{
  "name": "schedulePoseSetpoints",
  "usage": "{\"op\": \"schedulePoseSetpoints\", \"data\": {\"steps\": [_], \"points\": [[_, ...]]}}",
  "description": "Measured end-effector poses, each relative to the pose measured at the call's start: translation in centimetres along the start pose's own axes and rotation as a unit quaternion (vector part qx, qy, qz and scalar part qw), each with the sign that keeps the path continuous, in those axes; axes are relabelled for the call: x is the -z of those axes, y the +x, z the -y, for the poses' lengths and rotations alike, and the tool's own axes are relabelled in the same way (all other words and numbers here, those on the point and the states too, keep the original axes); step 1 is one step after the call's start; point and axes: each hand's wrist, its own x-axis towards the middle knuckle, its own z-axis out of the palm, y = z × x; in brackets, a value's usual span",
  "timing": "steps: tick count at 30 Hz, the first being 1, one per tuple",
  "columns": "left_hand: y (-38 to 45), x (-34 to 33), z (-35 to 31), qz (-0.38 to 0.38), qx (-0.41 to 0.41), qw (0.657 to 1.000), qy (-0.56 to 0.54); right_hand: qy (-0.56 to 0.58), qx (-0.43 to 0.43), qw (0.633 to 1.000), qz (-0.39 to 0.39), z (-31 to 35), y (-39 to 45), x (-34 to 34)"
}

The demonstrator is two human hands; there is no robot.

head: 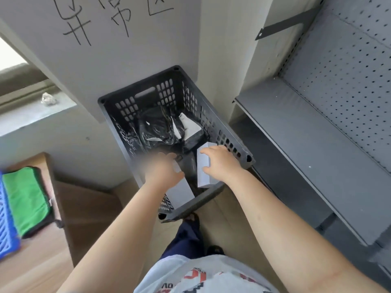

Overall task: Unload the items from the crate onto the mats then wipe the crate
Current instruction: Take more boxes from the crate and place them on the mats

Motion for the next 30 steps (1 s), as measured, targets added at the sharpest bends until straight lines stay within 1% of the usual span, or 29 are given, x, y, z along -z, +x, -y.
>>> {"op": "schedulePoseSetpoints", "data": {"steps": [3, 5, 7, 13, 17, 22, 24, 27, 30], "points": [[3.0, -0.5, 1.1, 0.056, -0.016, 0.998, -0.012, -0.006, -0.001, 0.999, 0.039, 0.7, 3.4, -0.8], [4.8, -1.0, 1.6, 0.102, -0.029, 0.994, -0.005, -0.003, -0.007, 0.998, 0.057, 1.3, 5.6, -1.6], [6.0, -1.5, 1.9, 0.127, -0.04, 0.991, 0.01, -0.005, -0.008, 0.997, 0.083, 2.0, 7.5, -2.5], [7.6, -2.7, 3.3, 0.12, -0.029, 0.992, 0.024, -0.029, 0.005, 0.988, 0.155, 3.1, 12.0, -4.5], [7.4, -3.6, 2.9, 0.123, -0.024, 0.989, 0.077, -0.032, 0.009, 0.98, 0.198, 3.0, 14.2, -6.1], [6.9, -4.7, 2.9, 0.142, 0.055, 0.987, 0.056, -0.028, 0.017, 0.962, 0.272, 3.0, 15.5, -8.8], [6.7, -5.0, 3.0, 0.145, 0.068, 0.986, 0.047, -0.001, 0.002, 0.957, 0.291, 3.0, 16.2, -9.5], [6.4, -5.4, 2.9, 0.156, 0.063, 0.985, 0.048, 0.079, -0.028, 0.946, 0.315, 2.9, 17.0, -10.6], [6.4, -5.7, 3.1, 0.154, 0.081, 0.985, 0.016, 0.127, -0.032, 0.931, 0.341, 2.5, 17.2, -11.1]]}}
